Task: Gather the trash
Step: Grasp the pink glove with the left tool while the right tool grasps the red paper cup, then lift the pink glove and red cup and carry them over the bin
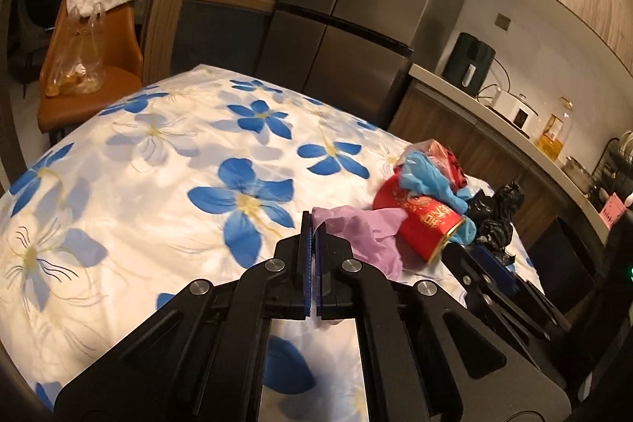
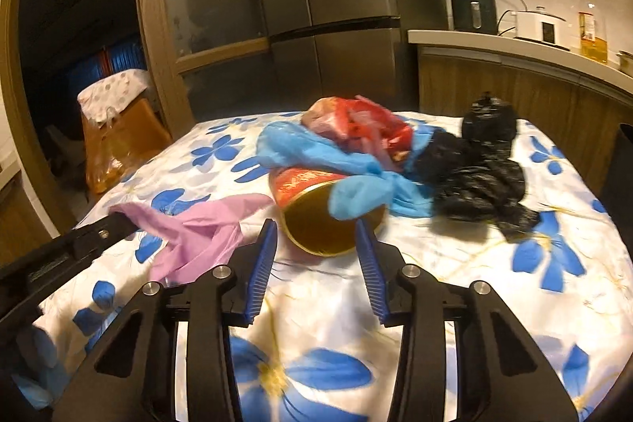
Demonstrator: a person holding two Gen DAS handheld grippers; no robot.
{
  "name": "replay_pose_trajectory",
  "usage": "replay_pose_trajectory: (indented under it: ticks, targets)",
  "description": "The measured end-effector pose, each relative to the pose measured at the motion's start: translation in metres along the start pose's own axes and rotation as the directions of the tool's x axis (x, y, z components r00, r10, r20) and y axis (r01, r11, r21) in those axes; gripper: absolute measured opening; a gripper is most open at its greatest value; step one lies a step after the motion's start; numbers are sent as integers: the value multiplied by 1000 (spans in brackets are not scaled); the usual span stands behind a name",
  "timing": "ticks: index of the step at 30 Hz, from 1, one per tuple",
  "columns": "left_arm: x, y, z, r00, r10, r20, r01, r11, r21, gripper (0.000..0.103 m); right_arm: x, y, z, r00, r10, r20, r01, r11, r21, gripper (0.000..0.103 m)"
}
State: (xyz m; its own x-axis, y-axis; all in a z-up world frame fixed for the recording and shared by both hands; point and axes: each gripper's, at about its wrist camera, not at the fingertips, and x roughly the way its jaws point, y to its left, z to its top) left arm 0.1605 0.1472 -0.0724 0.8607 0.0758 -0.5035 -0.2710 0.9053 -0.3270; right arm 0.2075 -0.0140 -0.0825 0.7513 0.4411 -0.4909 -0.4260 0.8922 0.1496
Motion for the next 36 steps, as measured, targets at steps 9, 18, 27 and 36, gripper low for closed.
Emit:
replay_pose_trajectory:
  ticks: [9, 18, 27, 36]
  targets:
    - [-8, 8, 4, 1000, -16, 18, 16, 1000, 9, 0, 20, 9, 4, 998, 38, -48, -39, 999, -18, 9]
    - [-23, 7, 12, 998, -35, 57, 34, 999, 8, 0, -14, 13, 10, 994, 111, 5, -110, 993, -38, 4]
    - [-45, -5, 12, 994, -44, 96, 42, 999, 23, 0, -60, 10, 15, 983, 174, 62, -171, 984, -39, 3]
    - [-66, -30, 4, 991, -65, 116, 59, 997, 50, 0, -107, -13, 11, 979, 163, 124, -160, 987, -28, 3]
